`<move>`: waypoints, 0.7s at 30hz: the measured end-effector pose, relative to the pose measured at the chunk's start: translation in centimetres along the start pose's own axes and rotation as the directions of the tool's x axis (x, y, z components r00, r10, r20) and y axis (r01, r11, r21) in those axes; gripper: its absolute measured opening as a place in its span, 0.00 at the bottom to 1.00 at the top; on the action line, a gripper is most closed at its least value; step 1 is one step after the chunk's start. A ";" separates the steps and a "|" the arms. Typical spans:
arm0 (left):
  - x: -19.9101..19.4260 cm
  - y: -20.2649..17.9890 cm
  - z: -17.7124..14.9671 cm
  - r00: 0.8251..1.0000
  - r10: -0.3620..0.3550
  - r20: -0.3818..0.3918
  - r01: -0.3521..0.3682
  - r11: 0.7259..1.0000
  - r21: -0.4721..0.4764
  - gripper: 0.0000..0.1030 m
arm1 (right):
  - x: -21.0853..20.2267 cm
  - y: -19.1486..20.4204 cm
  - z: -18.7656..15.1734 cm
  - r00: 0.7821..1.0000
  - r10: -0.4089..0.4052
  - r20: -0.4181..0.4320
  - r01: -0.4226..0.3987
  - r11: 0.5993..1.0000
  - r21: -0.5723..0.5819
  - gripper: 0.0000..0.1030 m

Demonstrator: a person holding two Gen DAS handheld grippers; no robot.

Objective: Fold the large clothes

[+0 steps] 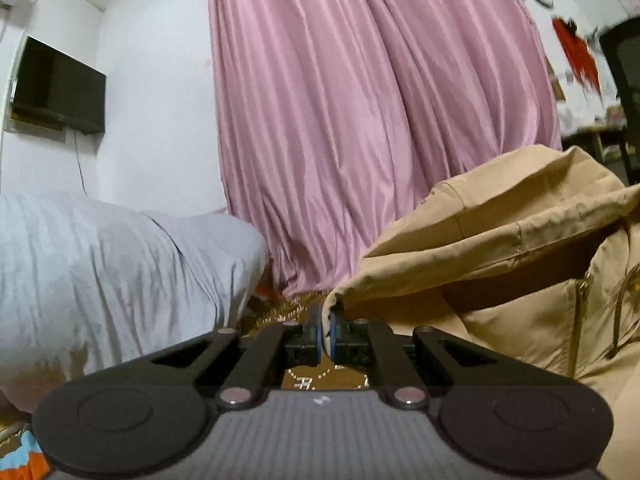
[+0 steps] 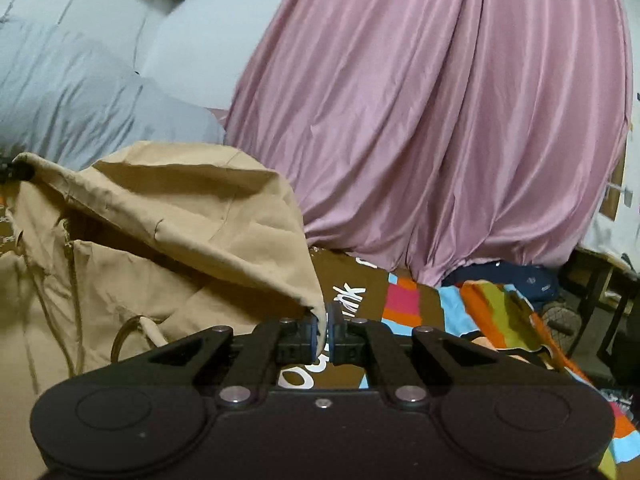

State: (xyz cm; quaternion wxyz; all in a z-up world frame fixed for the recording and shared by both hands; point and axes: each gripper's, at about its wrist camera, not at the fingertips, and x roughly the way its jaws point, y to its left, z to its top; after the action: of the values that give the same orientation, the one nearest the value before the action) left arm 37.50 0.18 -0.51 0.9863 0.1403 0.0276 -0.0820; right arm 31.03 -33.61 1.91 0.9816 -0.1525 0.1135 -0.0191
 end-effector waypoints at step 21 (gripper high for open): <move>-8.2 -3.7 -7.7 0.910 -0.209 -0.359 0.390 0.728 0.564 0.66 | -8.8 4.3 -7.7 0.961 0.145 -0.237 -0.237 0.871 -0.430 0.60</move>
State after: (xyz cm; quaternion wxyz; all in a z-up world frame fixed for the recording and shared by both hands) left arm 28.58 0.14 -8.30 0.8433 0.4622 0.1560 -0.2258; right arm 20.72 -31.14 -4.66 0.8994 -0.3631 0.2259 0.0905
